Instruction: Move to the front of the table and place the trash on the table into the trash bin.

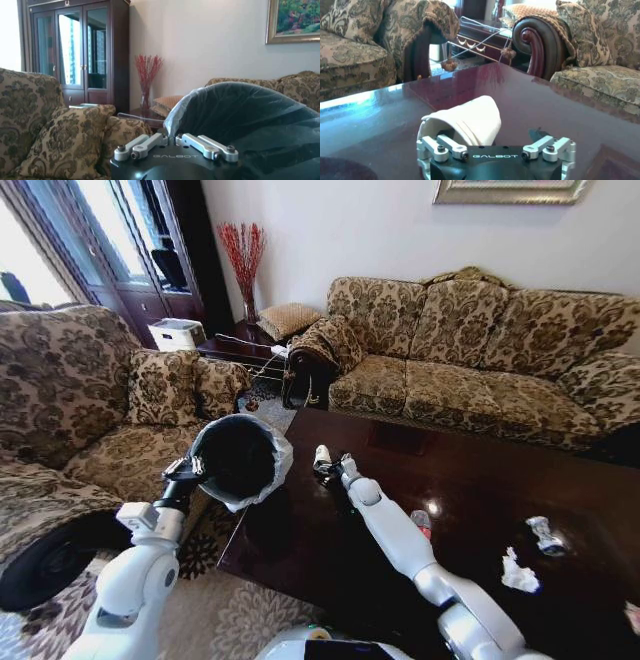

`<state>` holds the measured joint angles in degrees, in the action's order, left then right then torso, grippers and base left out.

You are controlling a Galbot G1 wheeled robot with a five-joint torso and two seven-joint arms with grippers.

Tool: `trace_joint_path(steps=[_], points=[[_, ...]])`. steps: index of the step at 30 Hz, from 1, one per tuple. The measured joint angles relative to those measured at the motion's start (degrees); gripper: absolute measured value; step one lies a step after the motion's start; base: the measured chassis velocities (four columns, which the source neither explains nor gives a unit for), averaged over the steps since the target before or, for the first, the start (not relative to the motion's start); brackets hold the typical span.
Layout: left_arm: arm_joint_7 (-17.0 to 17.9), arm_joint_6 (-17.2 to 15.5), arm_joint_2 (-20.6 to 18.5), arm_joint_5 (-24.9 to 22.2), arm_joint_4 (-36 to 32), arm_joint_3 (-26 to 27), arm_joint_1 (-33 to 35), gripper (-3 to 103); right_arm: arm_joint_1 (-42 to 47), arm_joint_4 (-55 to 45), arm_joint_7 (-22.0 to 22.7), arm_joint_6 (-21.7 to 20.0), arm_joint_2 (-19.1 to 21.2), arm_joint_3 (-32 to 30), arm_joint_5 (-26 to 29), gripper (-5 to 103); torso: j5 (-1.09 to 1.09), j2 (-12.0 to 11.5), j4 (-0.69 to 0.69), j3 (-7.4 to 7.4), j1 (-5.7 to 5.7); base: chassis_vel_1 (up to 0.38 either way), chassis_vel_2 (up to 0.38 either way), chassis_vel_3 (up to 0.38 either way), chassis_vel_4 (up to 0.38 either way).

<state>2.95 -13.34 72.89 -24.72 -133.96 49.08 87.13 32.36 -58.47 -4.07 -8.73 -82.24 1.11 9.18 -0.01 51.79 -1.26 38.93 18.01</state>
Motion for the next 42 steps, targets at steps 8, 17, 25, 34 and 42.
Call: trace_joint_path(steps=[8,17,25,34,42], points=[[-0.82,0.01,-0.63,-1.16,-1.05,2.13,1.19,2,-0.53,3.38,-2.09,2.12,-2.24,-1.70,-1.98,66,0.01,0.00,0.00,0.00,0.00,0.000,0.000,0.000,0.000],[-1.23,0.33,-0.23,-0.96,0.02,1.14,0.45,2,-1.60,6.74,-1.61,3.94,-4.59,-2.83,-3.89,33,0.00,0.00,0.00,0.00,0.00,0.000,0.000,0.000,0.000],[-1.44,0.50,-0.25,-0.86,0.03,0.85,0.43,2,-1.81,5.96,2.14,4.47,-5.00,-2.80,-3.55,3,0.01,0.00,-0.01,0.00,0.00,0.000,0.000,0.000,0.000],[-1.43,0.06,-1.16,-0.98,0.21,-0.62,-0.15,2,1.77,-8.28,7.93,2.21,-0.10,-1.84,2.66,0,0.01,0.00,0.01,0.00,0.00,0.000,0.000,0.000,0.000],[-1.89,-0.31,-3.27,-2.69,0.23,-1.14,-0.56,2,6.16,-26.21,12.24,-0.74,8.70,-2.34,9.52,0,0.02,0.00,-0.01,0.00,0.00,0.000,0.000,0.000,0.000]])
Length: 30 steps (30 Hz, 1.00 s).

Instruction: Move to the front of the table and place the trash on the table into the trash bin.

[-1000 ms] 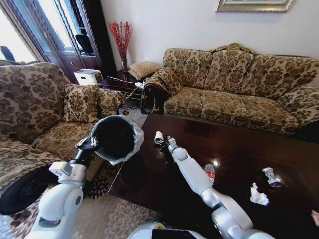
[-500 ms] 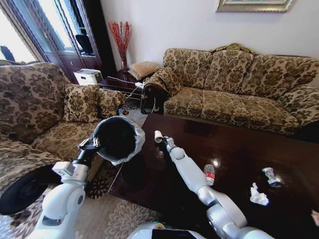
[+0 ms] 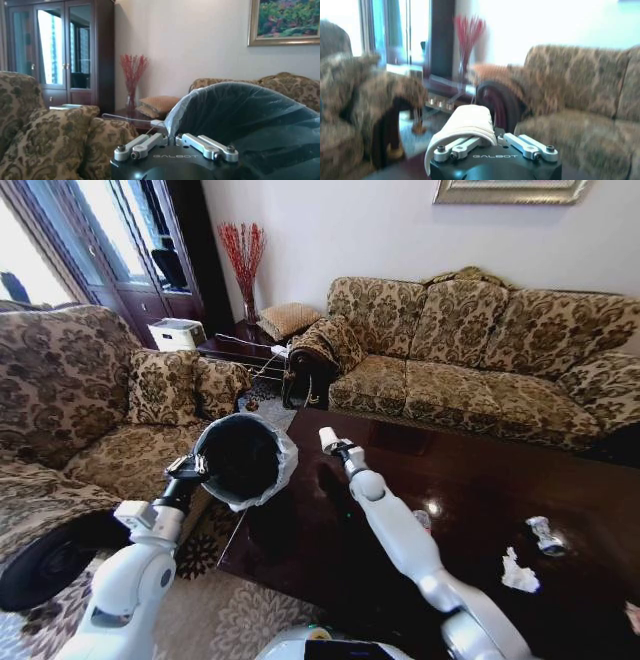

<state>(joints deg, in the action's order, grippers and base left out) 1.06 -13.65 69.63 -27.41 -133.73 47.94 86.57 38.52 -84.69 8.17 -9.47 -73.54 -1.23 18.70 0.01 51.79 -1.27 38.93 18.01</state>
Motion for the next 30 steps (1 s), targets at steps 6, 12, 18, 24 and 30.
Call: trace_joint_path(steps=[6,12,18,24,30], points=[[0.73,-2.58,-7.76,-6.39,4.56,-2.33,-3.04,2,4.08,-18.42,1.57,-2.89,8.89,-1.68,9.83,0,-0.02,0.00,0.03,-0.01,-0.01,0.000,0.000,0.000,0.000],[1.43,-9.08,-16.18,-13.01,9.16,-5.63,-10.84,2,2.01,-29.58,1.48,-5.41,15.21,-2.27,21.56,0,-0.03,0.00,0.03,0.00,0.00,0.000,0.000,0.000,0.000],[3.19,-15.26,-22.52,-20.37,11.43,-10.69,-21.82,2,-10.08,-37.14,5.13,-10.01,20.86,6.36,36.17,0,-0.02,0.00,0.06,0.00,0.01,0.000,0.000,0.000,0.000],[4.86,-18.05,-25.01,-23.19,7.93,-8.86,-20.64,2,-23.73,-36.76,6.72,-11.15,19.04,17.98,40.85,0,-0.01,0.00,-0.04,0.00,0.00,0.000,0.000,0.000,0.000],[6.18,-19.13,-24.76,-24.69,5.72,-8.58,-19.36,2,-31.68,-35.31,9.17,-14.12,15.20,26.37,42.35,0,-0.02,0.00,-0.03,0.00,0.00,0.000,0.000,0.000,0.000]])
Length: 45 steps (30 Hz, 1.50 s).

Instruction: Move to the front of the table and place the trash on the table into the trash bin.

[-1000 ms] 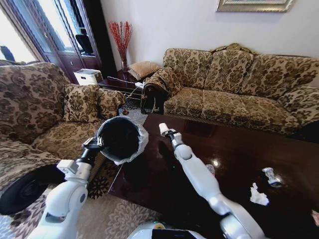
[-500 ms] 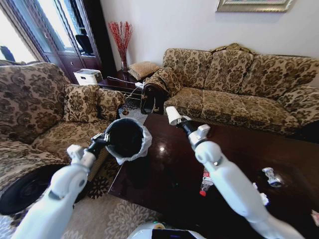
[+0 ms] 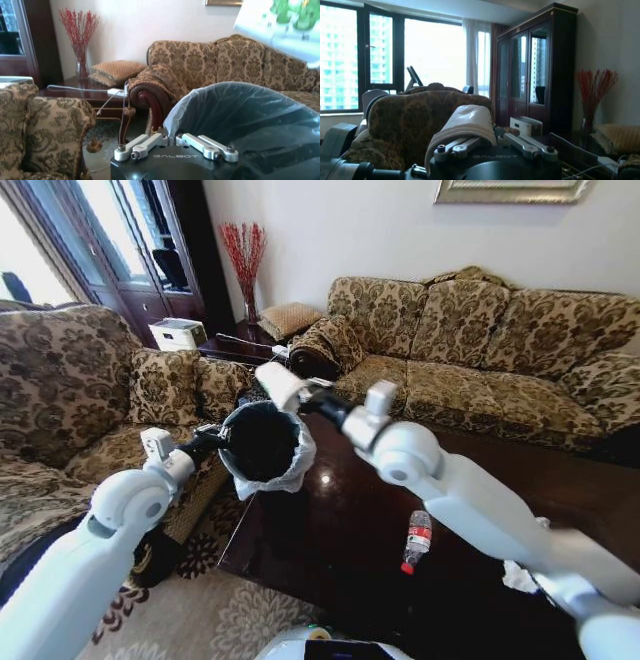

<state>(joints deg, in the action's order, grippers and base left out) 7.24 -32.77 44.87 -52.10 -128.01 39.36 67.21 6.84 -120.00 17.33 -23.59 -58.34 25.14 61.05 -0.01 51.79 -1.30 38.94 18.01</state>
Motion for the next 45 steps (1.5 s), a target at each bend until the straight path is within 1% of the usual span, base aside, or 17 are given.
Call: trace_joint_path(steps=[3,5,7,11,12,18,20,21,25,27,29,30,31,35,37,39,45], points=[[0.19,-0.15,0.25,-0.43,-0.05,-0.42,-0.21,2,-0.51,-0.25,0.59,-1.90,0.23,1.22,-0.17,0,0.01,0.00,0.04,0.00,0.00,0.000,0.000,0.000,0.000],[0.19,-0.18,0.22,-0.97,-0.08,-0.55,-0.30,2,-0.47,-1.14,1.92,-2.26,1.43,2.65,-0.84,11,0.01,0.00,0.08,0.00,0.00,0.000,0.000,0.000,0.000],[0.19,-0.18,0.15,-1.08,-0.07,-0.55,-0.29,2,-0.35,-1.37,2.02,-2.34,1.66,2.76,-0.88,11,0.01,0.00,0.08,0.00,0.00,0.000,0.000,0.000,0.000],[0.14,-0.20,-0.13,-1.42,-0.05,-0.27,-0.13,2,0.79,-1.70,2.13,-2.46,2.14,3.65,-2.03,32,0.01,0.00,0.05,0.00,-0.01,0.000,0.000,0.000,0.000],[0.14,-0.20,-0.13,-1.42,-0.05,-0.27,-0.13,2,0.79,-1.70,2.13,-2.46,2.14,3.65,-2.03,32,0.01,0.00,0.05,0.00,-0.01,0.000,0.000,0.000,0.000],[0.41,-0.27,0.09,-1.87,-1.66,-0.25,0.20,2,0.63,-0.21,2.64,-2.42,0.41,4.88,-3.29,54,0.01,0.00,0.03,0.00,0.00,0.000,0.000,0.000,0.000],[0.50,-0.28,0.21,-1.97,-2.05,-0.18,0.38,2,0.35,-0.24,3.20,-2.48,0.38,5.12,-3.24,65,0.01,0.00,0.04,0.00,-0.01,0.000,0.000,0.000,0.000],[0.54,-0.29,0.24,-2.01,-2.18,-0.15,0.49,2,0.24,-0.32,3.38,-2.61,0.48,5.12,-3.03,65,0.01,0.00,0.04,-0.01,-0.01,0.000,0.000,0.000,0.000],[0.59,-0.29,0.43,-2.05,-2.68,-0.16,0.92,2,-1.35,-1.27,4.44,-4.31,1.86,5.07,-0.15,81,0.01,0.00,0.05,0.00,0.00,0.000,0.000,0.000,0.000],[0.85,-0.22,0.81,-2.06,-3.31,-0.29,1.07,2,-4.85,-1.53,6.67,-7.22,3.05,5.76,4.83,91,0.03,0.00,0.05,0.00,0.00,0.000,0.000,0.000,0.000],[1.06,-0.18,0.95,-2.11,-3.50,-0.31,1.12,2,-6.51,-1.48,7.21,-8.00,3.46,6.62,6.70,96,0.03,0.00,0.06,0.00,-0.01,0.000,0.000,0.000,0.000],[1.43,-0.13,1.26,-2.17,-3.82,-0.31,1.15,2,-10.78,-1.04,7.76,-9.26,4.27,8.76,10.47,99,0.00,0.00,0.05,0.00,0.00,0.000,0.000,0.000,0.000],[1.43,-0.13,1.26,-2.17,-3.82,-0.31,1.15,2,-10.78,-1.04,7.76,-9.26,4.27,8.76,10.47,99,0.00,0.00,0.05,0.00,0.00,0.000,0.000,0.000,0.000],[1.63,-0.05,2.36,-2.03,-4.49,-0.30,1.17,2,-20.58,1.27,9.55,-13.21,3.46,12.79,18.04,100,-0.01,0.00,0.05,0.00,0.00,0.000,0.000,0.000,0.000],[1.62,-0.04,2.47,-2.01,-4.60,-0.24,1.22,2,-21.62,1.59,10.69,-14.28,2.91,13.15,19.46,100,-0.01,0.00,0.04,0.00,0.00,0.000,0.000,0.000,0.000],[1.58,-0.03,2.64,-1.96,-4.75,0.04,1.24,2,-24.12,2.32,13.21,-17.60,1.43,14.22,22.72,100,0.00,0.00,0.03,0.00,0.00,0.000,0.000,0.000,0.000],[1.59,-0.03,2.51,-2.09,-5.69,0.48,1.45,2,-26.69,3.95,17.18,-18.62,-0.67,15.80,26.12,100,0.00,0.00,0.04,0.00,0.00,0.000,0.000,0.000,0.000]])
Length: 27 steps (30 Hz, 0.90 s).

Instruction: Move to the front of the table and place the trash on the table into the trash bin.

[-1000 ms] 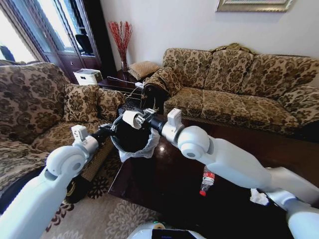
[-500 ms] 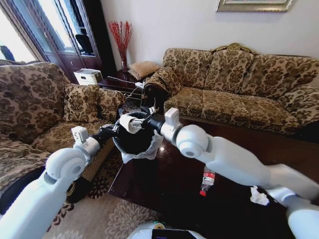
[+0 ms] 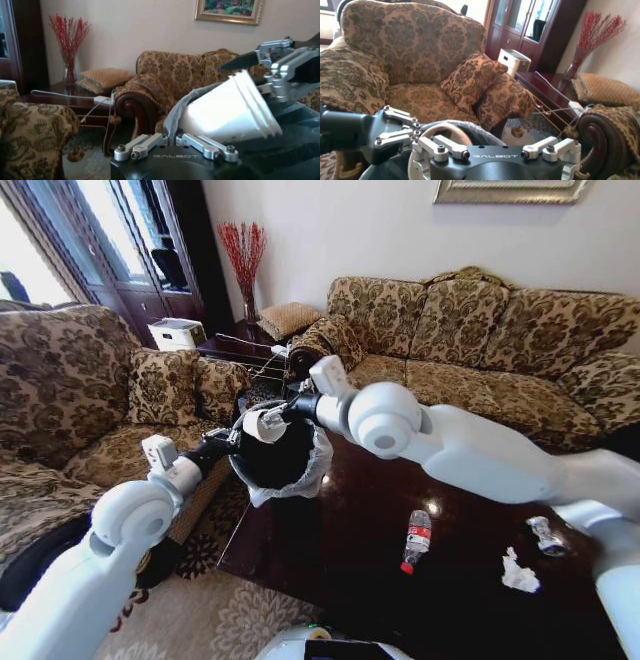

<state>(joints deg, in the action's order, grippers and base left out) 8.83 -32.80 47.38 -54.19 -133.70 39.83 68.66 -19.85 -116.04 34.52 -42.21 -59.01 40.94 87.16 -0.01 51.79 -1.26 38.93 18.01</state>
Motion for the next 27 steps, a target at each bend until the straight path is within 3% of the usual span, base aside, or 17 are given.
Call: trace_joint_path(steps=[4,9,16,19,23,26,27], points=[[-0.05,0.01,0.03,-0.11,-0.09,0.26,0.01,2,0.17,0.37,3.50,0.01,-1.85,-0.55,2.96,100,0.00,0.00,-0.01,0.00,0.00,0.000,0.000,0.000,0.000],[-0.12,0.08,0.08,-0.11,0.25,0.86,0.22,2,1.89,-0.77,3.33,0.06,-1.20,-2.25,3.00,100,0.01,0.00,-0.02,0.00,0.00,0.000,0.000,0.000,0.000],[-0.26,0.26,0.44,0.12,1.58,0.89,0.10,2,4.30,-3.81,-2.32,0.17,4.49,-2.02,-4.52,100,0.00,0.00,0.02,0.00,0.00,0.000,0.000,0.000,0.000],[-0.31,0.26,0.44,0.13,1.76,0.82,0.03,2,5.04,-4.21,-2.32,0.30,5.14,-2.59,-5.46,100,0.02,0.00,0.01,0.00,0.00,0.000,0.000,0.000,0.000],[-0.36,0.31,0.84,0.52,2.66,0.68,-0.15,2,8.02,-5.70,-2.11,3.86,6.56,-5.52,-5.93,100,0.00,0.00,-0.02,0.00,0.00,0.000,0.000,0.000,0.000],[-1.05,0.94,1.87,3.16,4.65,0.65,0.18,2,13.03,-7.75,-4.29,10.31,10.27,-10.98,-9.68,100,0.01,0.00,-0.02,0.00,0.00,0.000,0.000,0.000,0.000],[-1.05,0.94,1.87,3.16,4.65,0.65,0.18,2,13.03,-7.75,-4.29,10.31,10.27,-10.98,-9.68,100,0.01,0.00,-0.02,0.00,0.00,0.000,0.000,0.000,0.000]])
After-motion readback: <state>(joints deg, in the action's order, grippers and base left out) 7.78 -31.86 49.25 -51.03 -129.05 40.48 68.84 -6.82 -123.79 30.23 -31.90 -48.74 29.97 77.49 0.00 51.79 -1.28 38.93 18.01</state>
